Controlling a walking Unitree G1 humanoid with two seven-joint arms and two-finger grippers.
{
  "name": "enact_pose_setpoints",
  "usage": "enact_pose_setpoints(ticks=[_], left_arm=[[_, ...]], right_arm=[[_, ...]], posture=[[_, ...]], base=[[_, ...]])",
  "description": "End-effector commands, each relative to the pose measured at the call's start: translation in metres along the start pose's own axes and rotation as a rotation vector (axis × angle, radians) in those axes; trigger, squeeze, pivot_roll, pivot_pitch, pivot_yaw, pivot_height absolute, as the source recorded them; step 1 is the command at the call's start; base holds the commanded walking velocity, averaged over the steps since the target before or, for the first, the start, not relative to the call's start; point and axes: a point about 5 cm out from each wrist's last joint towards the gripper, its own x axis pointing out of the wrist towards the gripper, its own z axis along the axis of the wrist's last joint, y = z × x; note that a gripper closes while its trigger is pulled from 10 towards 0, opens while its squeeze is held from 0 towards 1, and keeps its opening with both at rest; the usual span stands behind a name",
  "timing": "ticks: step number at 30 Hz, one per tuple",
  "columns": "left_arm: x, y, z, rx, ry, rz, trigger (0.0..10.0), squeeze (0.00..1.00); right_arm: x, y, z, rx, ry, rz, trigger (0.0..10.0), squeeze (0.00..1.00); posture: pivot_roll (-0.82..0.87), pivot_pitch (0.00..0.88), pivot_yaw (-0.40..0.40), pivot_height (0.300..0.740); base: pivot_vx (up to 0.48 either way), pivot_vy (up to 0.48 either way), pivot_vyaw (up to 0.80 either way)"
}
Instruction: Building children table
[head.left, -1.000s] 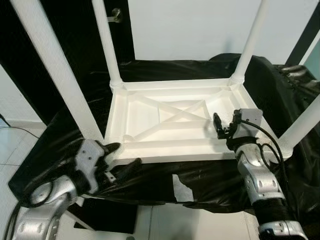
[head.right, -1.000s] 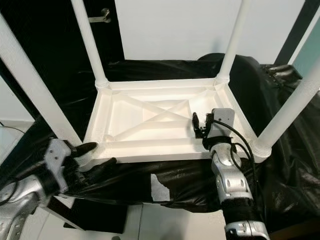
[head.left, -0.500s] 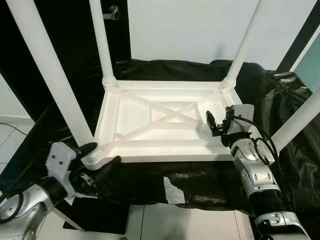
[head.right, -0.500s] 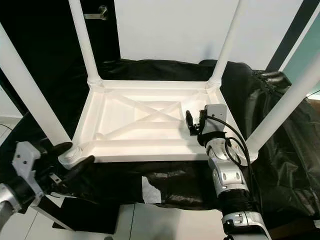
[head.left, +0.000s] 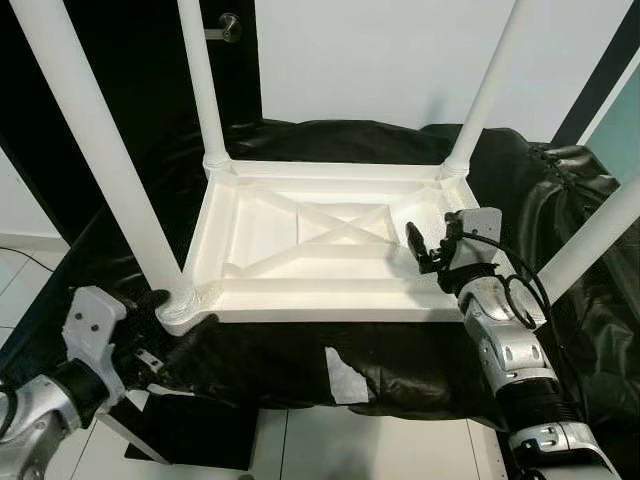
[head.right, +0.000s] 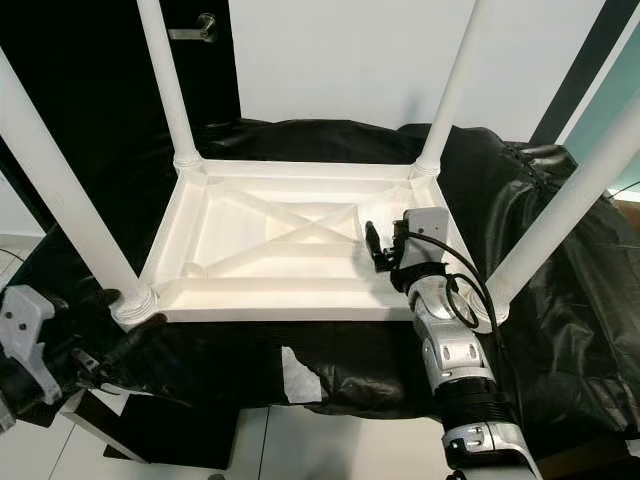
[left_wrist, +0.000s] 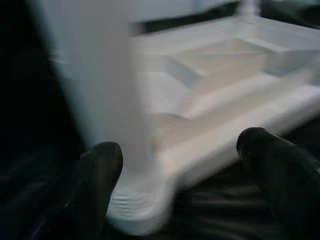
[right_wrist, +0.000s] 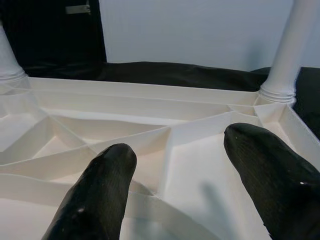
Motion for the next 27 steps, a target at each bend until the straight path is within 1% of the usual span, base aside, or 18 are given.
enact_pose_setpoints(ticks=[1,3,4,7,9,10,12,13,14,17,19,20,21,23,25,26,27], left_arm=[[-0.001,0.009,-0.003,0.003,0.007,0.173,10.0,0.0],[0.0,0.017,-0.001,0.015,-0.003,0.242,10.0,0.0],[0.0,0.017,-0.001,0.015,-0.003,0.242,10.0,0.0],[0.001,0.025,0.002,0.036,-0.016,0.31,10.0,0.0],[0.002,0.03,0.003,0.039,-0.028,0.35,10.0,0.0],[0.002,0.03,0.003,0.039,-0.028,0.35,10.0,0.0],[0.005,0.035,0.005,0.033,-0.055,0.393,10.0,0.0],[0.005,0.035,0.005,0.033,-0.055,0.393,10.0,0.0],[0.006,0.04,0.007,0.037,-0.073,0.436,10.0,0.0],[0.004,0.043,0.007,0.041,-0.074,0.441,10.0,0.0],[0.0,0.045,0.006,0.06,-0.054,0.441,10.0,0.0],[-0.004,0.046,0.005,0.094,-0.04,0.437,10.0,0.0],[-0.008,0.049,0.004,0.089,-0.029,0.44,10.0,0.0],[-0.01,0.051,0.004,0.079,-0.019,0.43,10.0,0.0],[-0.013,0.055,0.0,0.157,0.047,0.445,10.0,0.0],[-0.013,0.055,0.0,0.157,0.047,0.445,10.0,0.0],[-0.013,0.056,-0.001,0.184,0.064,0.448,10.0,0.0]], right_arm=[[-0.001,0.001,-0.004,0.003,0.01,0.004,10.0,0.0],[-0.001,0.002,-0.004,0.005,0.009,0.005,10.0,0.0],[-0.001,0.002,-0.004,0.005,0.009,0.005,10.0,0.0],[-0.003,0.003,-0.005,0.008,0.01,0.011,10.0,0.0],[-0.004,0.005,-0.004,0.021,0.006,0.024,10.0,0.0],[-0.004,0.005,-0.004,0.021,0.006,0.024,10.0,0.0],[-0.005,0.008,-0.003,0.027,0.003,0.043,10.0,0.0],[-0.005,0.008,-0.003,0.027,0.003,0.043,10.0,0.0],[-0.008,0.012,-0.004,0.024,0.006,0.061,10.0,0.0],[-0.009,0.014,-0.005,0.022,0.008,0.067,10.0,0.0],[-0.01,0.014,-0.006,0.023,0.009,0.069,10.0,0.0],[-0.01,0.014,-0.006,0.019,0.012,0.07,10.0,0.0],[-0.011,0.013,-0.006,0.02,0.013,0.071,10.0,0.0],[-0.011,0.013,-0.007,0.019,0.015,0.072,10.0,0.0],[-0.011,0.013,-0.007,0.013,0.018,0.084,10.0,0.0],[-0.011,0.013,-0.007,0.013,0.018,0.084,10.0,0.0],[-0.011,0.013,-0.007,0.012,0.018,0.087,10.0,0.0]], posture=[[0.1,0.0,-0.091,0.74],[0.1,0.0,-0.089,0.74],[0.1,0.0,-0.089,0.74],[0.09,0.0,-0.087,0.74],[0.09,0.0,-0.085,0.74],[0.09,0.0,-0.085,0.74],[0.09,0.0,-0.085,0.74],[0.09,0.0,-0.085,0.74],[0.08,0.0,-0.081,0.74],[0.07,0.0,-0.079,0.74],[0.07,0.0,-0.076,0.74],[0.07,0.0,-0.079,0.74],[0.07,0.0,-0.08,0.74],[0.07,0.0,-0.08,0.74],[0.07,0.0,-0.085,0.74],[0.07,0.0,-0.085,0.74],[0.07,0.0,-0.085,0.74]], base=[[0.0,0.0,0.0],[0.0,0.0,0.0],[0.0,0.0,0.0],[0.0,0.0,0.0],[0.0,0.0,0.0],[0.0,0.0,0.0],[0.0,0.0,0.0],[0.0,0.0,0.0],[0.0,0.0,0.0],[0.0,0.0,0.0],[0.0,0.0,0.0],[0.0,0.0,0.0],[0.0,0.0,0.0],[0.0,0.0,0.0],[0.0,0.0,0.0],[0.0,0.0,0.0],[0.0,0.0,0.0]])
